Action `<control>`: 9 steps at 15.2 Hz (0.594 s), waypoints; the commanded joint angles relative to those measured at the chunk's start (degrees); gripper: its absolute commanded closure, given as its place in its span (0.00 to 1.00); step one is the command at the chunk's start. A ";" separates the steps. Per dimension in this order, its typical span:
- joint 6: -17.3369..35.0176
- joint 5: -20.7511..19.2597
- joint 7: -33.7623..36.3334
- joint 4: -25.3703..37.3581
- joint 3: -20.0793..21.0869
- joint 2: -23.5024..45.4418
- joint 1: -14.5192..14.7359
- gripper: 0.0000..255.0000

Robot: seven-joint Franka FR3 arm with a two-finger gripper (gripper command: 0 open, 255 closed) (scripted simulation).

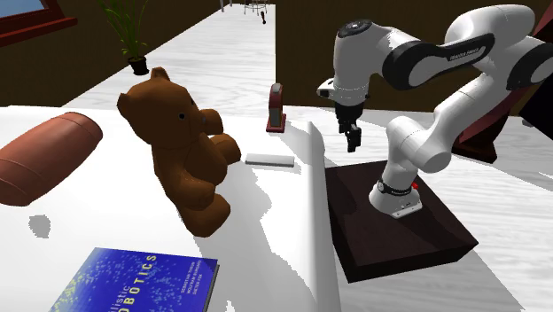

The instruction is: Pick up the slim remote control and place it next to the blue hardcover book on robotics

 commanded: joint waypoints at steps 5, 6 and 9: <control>7.87 -2.28 -3.01 -1.57 -2.94 4.50 -1.42 0.00; 9.84 -2.77 -3.73 -1.75 -3.67 5.83 -1.76 0.00; 15.67 -4.02 -5.87 -1.82 -5.84 10.21 -2.70 0.00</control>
